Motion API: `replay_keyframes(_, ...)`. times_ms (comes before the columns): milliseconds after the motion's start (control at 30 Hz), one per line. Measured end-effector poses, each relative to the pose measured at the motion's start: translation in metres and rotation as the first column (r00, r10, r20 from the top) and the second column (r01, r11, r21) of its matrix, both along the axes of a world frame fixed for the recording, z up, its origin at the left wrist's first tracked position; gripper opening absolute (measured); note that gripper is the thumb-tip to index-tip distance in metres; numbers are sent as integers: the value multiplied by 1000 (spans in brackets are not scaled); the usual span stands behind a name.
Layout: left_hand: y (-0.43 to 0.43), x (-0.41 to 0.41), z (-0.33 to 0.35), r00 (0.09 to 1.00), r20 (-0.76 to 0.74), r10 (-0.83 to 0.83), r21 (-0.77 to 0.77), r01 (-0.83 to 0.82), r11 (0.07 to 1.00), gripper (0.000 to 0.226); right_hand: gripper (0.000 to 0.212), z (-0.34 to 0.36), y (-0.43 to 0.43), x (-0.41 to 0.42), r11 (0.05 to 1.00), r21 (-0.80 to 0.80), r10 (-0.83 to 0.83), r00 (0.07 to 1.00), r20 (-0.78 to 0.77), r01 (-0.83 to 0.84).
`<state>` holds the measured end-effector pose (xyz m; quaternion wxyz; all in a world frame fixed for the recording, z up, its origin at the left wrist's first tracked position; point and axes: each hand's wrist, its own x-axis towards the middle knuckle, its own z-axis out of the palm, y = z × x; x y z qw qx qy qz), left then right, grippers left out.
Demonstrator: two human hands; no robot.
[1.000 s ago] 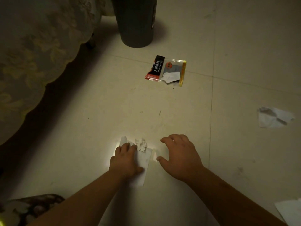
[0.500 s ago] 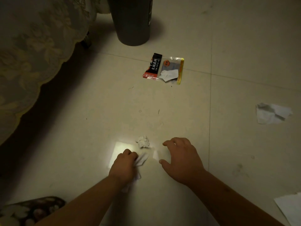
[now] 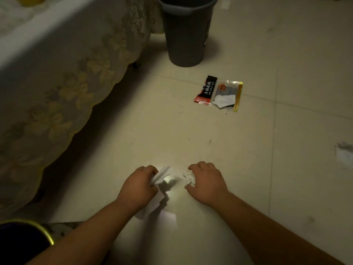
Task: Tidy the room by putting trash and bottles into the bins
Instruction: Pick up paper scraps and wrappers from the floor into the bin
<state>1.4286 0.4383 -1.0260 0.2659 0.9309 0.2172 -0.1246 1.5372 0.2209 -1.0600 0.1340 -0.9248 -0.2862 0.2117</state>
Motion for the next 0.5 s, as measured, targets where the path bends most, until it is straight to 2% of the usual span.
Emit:
replay_keyframes(200, 5, -31, -8, 998, 8, 62, -52, -61, 997, 26, 66, -49, 29, 0, 1000, -10, 13, 1000, -25, -13)
replay_keyframes(333, 6, -38, -11, 995, 26, 92, -90, -89, 992, 25, 54, -67, 32, -4, 997, -73, 10, 1000, -12, -11)
replay_keyframes(500, 7, -32, -1, 996, 9, 93, -87, -92, 992, 24, 44, -62, 26, -15, 998, -33, -56, 994, -98, 53)
